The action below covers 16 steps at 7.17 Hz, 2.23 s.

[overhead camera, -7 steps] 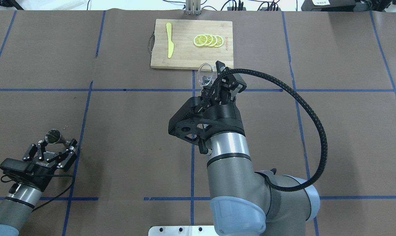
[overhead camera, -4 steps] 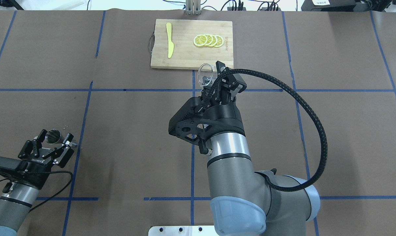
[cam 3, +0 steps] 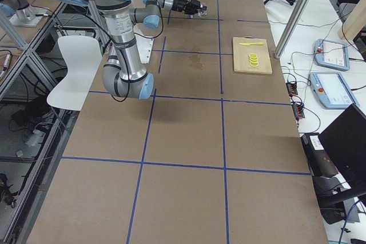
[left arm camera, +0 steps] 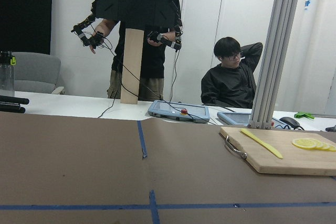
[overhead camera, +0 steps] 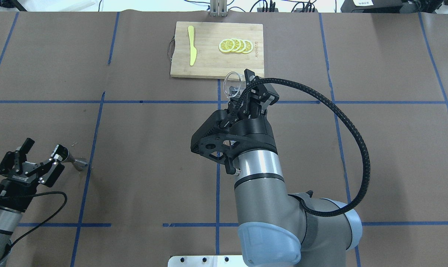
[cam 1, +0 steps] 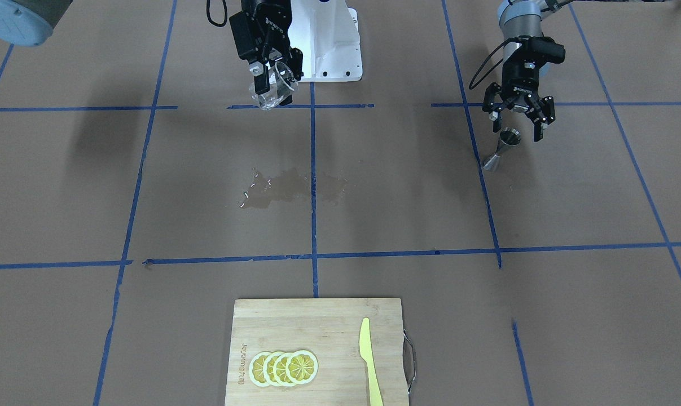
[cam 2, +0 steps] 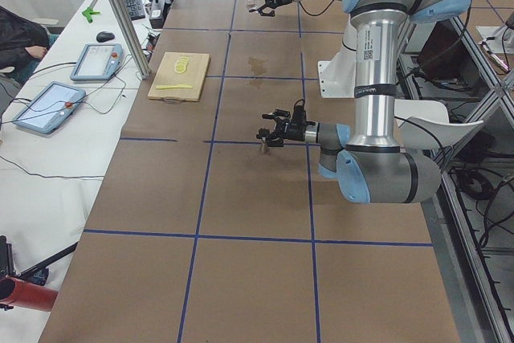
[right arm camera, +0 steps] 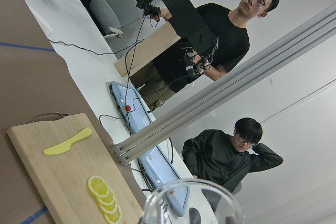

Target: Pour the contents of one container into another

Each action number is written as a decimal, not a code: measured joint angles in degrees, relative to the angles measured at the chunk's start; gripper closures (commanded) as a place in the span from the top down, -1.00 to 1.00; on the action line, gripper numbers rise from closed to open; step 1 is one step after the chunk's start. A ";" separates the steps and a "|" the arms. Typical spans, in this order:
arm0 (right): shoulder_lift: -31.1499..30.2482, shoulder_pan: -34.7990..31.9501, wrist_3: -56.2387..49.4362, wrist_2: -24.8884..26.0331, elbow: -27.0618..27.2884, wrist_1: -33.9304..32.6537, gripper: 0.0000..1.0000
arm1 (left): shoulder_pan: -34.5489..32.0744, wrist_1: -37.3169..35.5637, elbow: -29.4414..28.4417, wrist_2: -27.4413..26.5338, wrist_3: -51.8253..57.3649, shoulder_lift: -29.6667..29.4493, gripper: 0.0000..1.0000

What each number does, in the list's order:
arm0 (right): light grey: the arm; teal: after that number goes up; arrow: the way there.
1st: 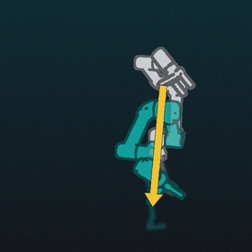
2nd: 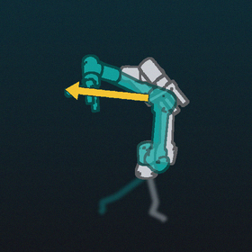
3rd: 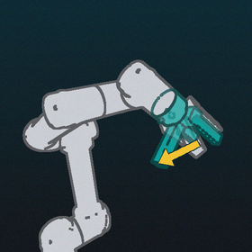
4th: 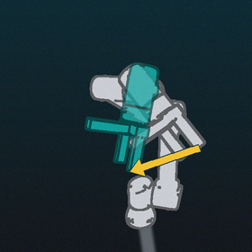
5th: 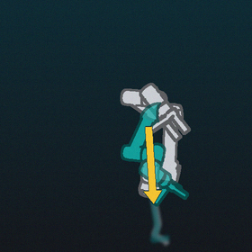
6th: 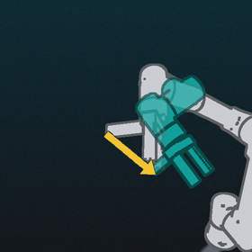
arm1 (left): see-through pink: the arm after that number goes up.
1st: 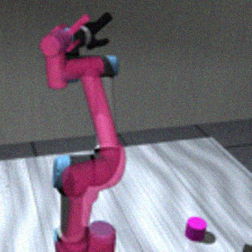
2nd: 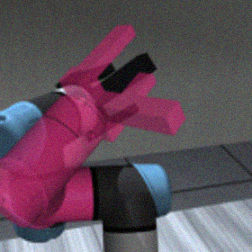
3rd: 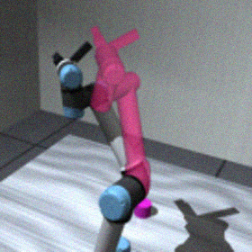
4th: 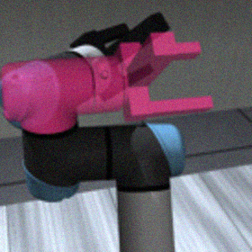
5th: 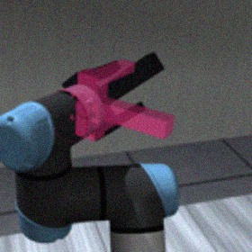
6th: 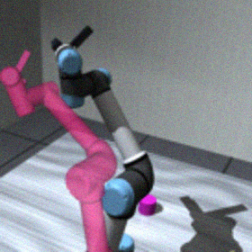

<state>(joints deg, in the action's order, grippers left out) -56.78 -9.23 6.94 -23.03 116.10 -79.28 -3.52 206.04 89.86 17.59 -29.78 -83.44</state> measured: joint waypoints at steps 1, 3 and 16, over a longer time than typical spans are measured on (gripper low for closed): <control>-0.03 0.00 0.00 -0.02 0.12 -0.02 -1.00 | -0.25 5.65 1.04 1.52 6.01 2.22 0.98; -0.17 0.00 0.00 -0.04 0.57 -0.07 -1.00 | -4.63 9.42 3.89 10.59 10.50 8.24 0.97; -1.15 -0.15 0.09 -0.73 1.17 0.00 -1.00 | -80.28 -82.34 0.93 102.21 30.78 -0.74 1.00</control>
<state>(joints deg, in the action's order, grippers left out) -57.92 -9.37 7.03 -23.76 117.28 -79.28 -83.80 123.70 90.80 119.80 0.99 -84.18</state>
